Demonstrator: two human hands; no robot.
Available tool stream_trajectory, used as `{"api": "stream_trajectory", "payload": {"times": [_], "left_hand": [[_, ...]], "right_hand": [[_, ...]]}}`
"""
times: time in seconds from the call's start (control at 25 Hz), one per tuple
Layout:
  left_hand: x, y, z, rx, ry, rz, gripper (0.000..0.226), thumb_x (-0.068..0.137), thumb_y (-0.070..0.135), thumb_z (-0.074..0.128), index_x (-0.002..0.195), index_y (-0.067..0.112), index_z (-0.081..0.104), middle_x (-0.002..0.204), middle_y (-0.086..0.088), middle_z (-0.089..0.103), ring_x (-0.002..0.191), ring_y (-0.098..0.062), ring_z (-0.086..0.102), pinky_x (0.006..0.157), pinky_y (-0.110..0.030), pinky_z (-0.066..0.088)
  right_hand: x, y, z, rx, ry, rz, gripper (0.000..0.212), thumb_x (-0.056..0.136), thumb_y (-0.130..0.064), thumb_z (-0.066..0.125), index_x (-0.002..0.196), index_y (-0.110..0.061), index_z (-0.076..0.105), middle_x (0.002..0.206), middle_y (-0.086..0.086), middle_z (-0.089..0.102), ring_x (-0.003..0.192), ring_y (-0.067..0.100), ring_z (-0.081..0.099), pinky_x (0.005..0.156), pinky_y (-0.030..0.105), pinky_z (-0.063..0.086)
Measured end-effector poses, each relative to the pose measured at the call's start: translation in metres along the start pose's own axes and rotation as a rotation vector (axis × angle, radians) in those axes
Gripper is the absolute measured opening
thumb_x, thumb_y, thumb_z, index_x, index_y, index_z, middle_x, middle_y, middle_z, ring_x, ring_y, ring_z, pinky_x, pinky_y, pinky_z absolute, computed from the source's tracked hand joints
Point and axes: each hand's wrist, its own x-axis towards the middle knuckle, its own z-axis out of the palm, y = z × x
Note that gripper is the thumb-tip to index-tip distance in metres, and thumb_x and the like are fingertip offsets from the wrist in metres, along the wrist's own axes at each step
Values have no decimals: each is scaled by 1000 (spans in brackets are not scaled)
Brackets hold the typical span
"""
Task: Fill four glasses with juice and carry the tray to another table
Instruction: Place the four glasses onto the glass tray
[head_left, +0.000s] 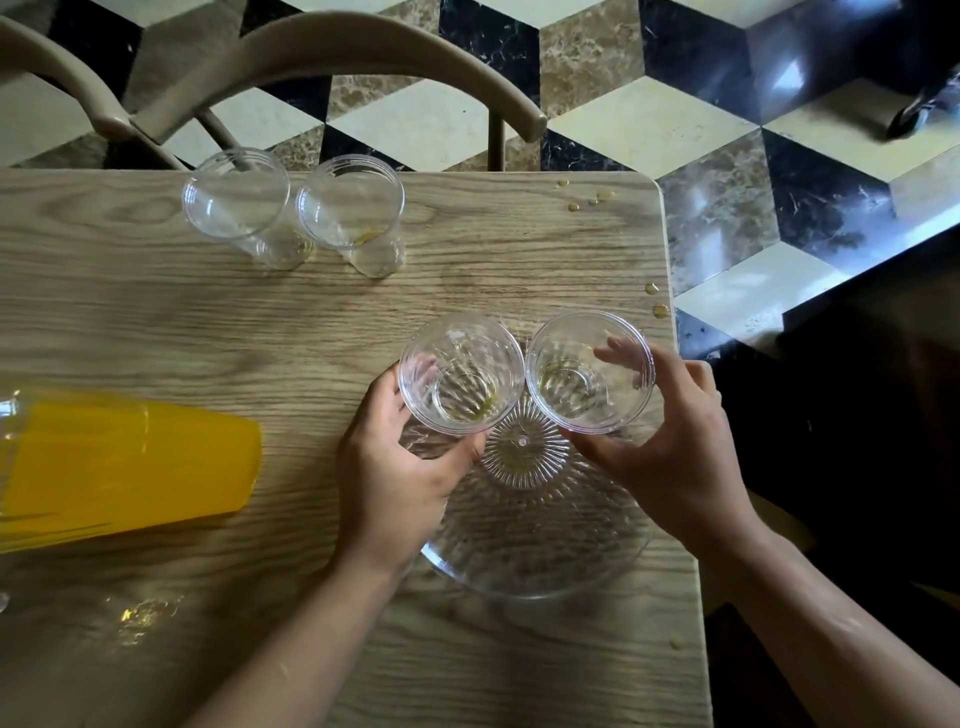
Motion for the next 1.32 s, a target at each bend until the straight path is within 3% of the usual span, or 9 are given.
{"api": "stream_trajectory", "payload": {"times": [0.28, 0.48, 0.64, 0.76, 0.84, 0.92, 1.04, 1.12, 1.32], "left_hand": [[-1, 1, 4, -77, -20, -45, 78, 62, 17, 86, 132, 15, 53, 132, 10, 64, 125, 7, 62, 104, -12, 46], [-3, -3, 5, -88, -9, -78, 76, 63, 18, 87, 129, 33, 53, 134, 10, 63, 129, 1, 61, 111, -20, 46], [-9, -6, -1, -23, 1, -92, 88, 64, 26, 91, 143, 22, 52, 143, 2, 62, 137, -8, 56, 120, -35, 43], [-16, 2, -13, 33, -12, -86, 101, 61, 41, 98, 147, 23, 46, 147, 6, 58, 139, -3, 52, 122, -31, 39], [-22, 17, -26, 71, -38, -70, 103, 60, 49, 91, 149, 30, 41, 147, 18, 54, 141, 2, 49, 122, -31, 37], [-28, 35, -40, 98, -65, -36, 104, 65, 57, 88, 151, 29, 38, 152, 10, 52, 145, -4, 47, 124, -38, 35], [-36, 67, -55, 139, -52, 27, 99, 73, 66, 80, 153, 24, 39, 157, -1, 50, 147, -8, 45, 124, -43, 36], [-38, 92, -61, 165, -44, 62, 88, 78, 60, 78, 150, 26, 41, 157, -2, 50, 147, -9, 46, 123, -43, 38], [-4, 177, -95, 238, -103, 265, 70, 84, 46, 74, 143, 24, 44, 148, -4, 57, 140, -11, 54, 119, -39, 43]], "right_hand": [[0, 1, -3, -29, -27, 1, 78, 59, -49, 84, 130, -27, 60, 122, -20, 61, 115, 13, 47, 102, 50, 43], [-2, 1, -1, -30, -30, 10, 81, 58, -50, 83, 131, -24, 59, 122, -22, 58, 114, 7, 44, 104, 51, 42], [-2, 5, -4, -98, -56, 7, 103, 56, -55, 85, 145, -19, 50, 128, -10, 59, 112, 11, 46, 102, 49, 42], [-6, 5, -13, -42, -102, -5, 125, 53, -63, 84, 156, -13, 33, 134, -11, 48, 121, 4, 43, 110, 44, 39], [-10, 0, -23, -4, -148, -57, 132, 56, -70, 80, 160, -11, 23, 149, -7, 42, 136, 9, 42, 116, 47, 37], [-12, -10, -36, 11, -194, -70, 131, 61, -71, 79, 160, -10, 17, 161, 2, 34, 148, 16, 34, 121, 47, 31], [-12, -41, -55, 30, -229, -27, 127, 64, -67, 78, 161, -12, 17, 166, 2, 24, 152, 10, 22, 124, 31, 21], [-8, -65, -64, 39, -257, -62, 126, 65, -69, 75, 162, -14, 15, 167, 2, 21, 153, 9, 18, 122, 25, 18], [27, -135, -64, 66, -337, -237, 124, 67, -82, 64, 161, -18, 14, 166, 3, 22, 151, 15, 24, 121, 36, 26]]}}
